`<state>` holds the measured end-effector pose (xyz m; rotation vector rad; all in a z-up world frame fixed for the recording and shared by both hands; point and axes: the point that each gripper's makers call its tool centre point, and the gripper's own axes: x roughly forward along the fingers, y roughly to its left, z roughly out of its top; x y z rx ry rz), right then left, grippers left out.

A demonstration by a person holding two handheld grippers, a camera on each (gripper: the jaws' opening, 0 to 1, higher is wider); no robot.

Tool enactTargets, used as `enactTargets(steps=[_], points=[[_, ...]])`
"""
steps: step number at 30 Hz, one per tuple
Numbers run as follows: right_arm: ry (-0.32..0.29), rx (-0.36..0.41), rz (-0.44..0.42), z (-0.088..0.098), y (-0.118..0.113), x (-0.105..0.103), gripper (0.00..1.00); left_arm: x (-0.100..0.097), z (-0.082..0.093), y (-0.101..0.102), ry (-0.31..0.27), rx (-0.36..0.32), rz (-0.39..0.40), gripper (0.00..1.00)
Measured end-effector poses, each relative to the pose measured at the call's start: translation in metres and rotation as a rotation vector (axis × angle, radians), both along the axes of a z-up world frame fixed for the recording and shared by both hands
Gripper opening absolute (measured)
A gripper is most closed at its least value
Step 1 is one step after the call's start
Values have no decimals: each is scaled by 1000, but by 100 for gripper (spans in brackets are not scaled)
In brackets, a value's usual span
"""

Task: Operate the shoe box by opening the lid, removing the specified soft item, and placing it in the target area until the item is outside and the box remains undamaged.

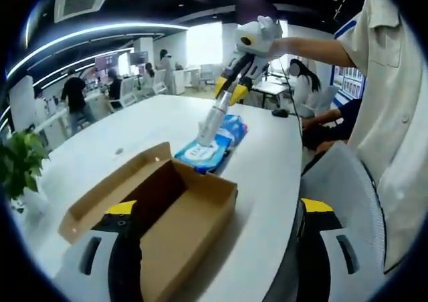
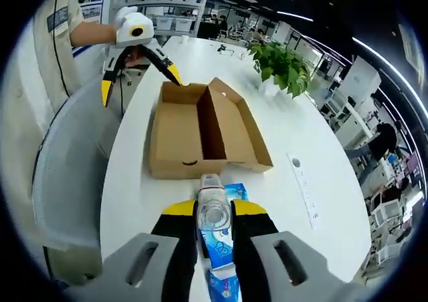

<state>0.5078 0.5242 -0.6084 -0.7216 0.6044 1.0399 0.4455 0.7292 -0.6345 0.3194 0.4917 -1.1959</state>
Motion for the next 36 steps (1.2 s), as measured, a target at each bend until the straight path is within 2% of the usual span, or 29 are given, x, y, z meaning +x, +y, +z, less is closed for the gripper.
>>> enactTargets(steps=[27, 36], points=[[45, -179, 23, -15, -30, 50, 16, 9, 12, 37, -39, -23, 184, 100], [85, -248, 29, -23, -38, 71, 16, 12, 16, 52, -46, -33, 239, 100]])
